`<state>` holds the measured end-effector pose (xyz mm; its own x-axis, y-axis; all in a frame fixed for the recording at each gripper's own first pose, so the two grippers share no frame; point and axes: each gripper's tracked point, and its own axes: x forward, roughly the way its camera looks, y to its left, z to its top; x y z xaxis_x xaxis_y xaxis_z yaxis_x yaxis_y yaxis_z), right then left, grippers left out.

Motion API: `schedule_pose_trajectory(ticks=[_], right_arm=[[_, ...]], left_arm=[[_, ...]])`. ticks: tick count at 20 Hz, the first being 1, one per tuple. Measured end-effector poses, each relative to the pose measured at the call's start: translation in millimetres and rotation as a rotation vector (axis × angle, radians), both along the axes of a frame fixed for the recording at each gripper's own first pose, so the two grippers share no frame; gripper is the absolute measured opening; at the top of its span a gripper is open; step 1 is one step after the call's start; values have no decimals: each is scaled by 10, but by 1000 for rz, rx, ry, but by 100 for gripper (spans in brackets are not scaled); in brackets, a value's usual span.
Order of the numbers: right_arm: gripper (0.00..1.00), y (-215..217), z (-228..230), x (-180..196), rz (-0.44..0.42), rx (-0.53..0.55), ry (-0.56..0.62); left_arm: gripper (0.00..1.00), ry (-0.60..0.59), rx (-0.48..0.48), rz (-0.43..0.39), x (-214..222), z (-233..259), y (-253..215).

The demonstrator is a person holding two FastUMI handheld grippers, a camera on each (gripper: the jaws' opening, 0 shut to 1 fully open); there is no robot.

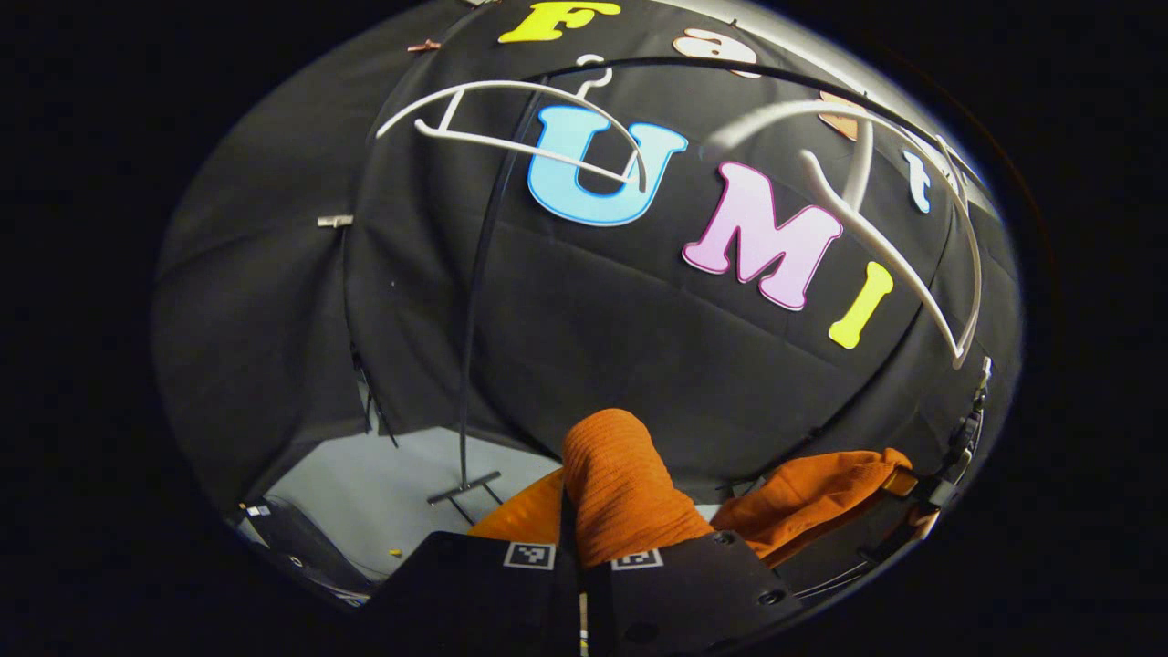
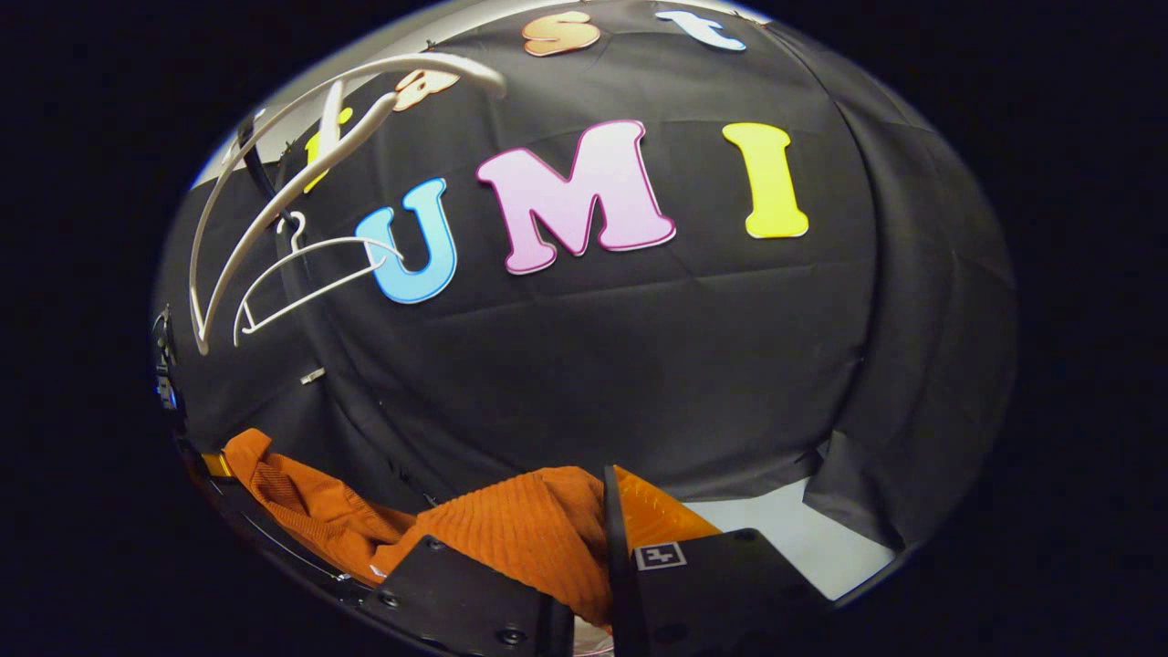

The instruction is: Grasp the clothes on the hanger with both hands and then place them into the laundry hamper below.

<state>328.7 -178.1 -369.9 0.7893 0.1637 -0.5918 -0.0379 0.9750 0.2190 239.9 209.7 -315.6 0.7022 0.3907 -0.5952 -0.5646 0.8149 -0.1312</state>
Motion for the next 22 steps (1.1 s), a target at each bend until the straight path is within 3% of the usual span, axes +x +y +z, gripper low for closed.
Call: schedule_pose_trajectory(ticks=[8,14,19,22], right_arm=[[25,642,-287,-515,102,95,142],[25,1204,-242,-715,176,211,191],[26,1495,-273,-914,253,210,228],[26,1498,-331,-1011,313,156,266]], left_arm=[[10,115,-99,-85,-46,-562,-589],[10,145,-94,-170,109,-633,-864],[10,191,-90,-241,182,-747,-1110],[12,259,-89,-279,167,-862,-1195]])
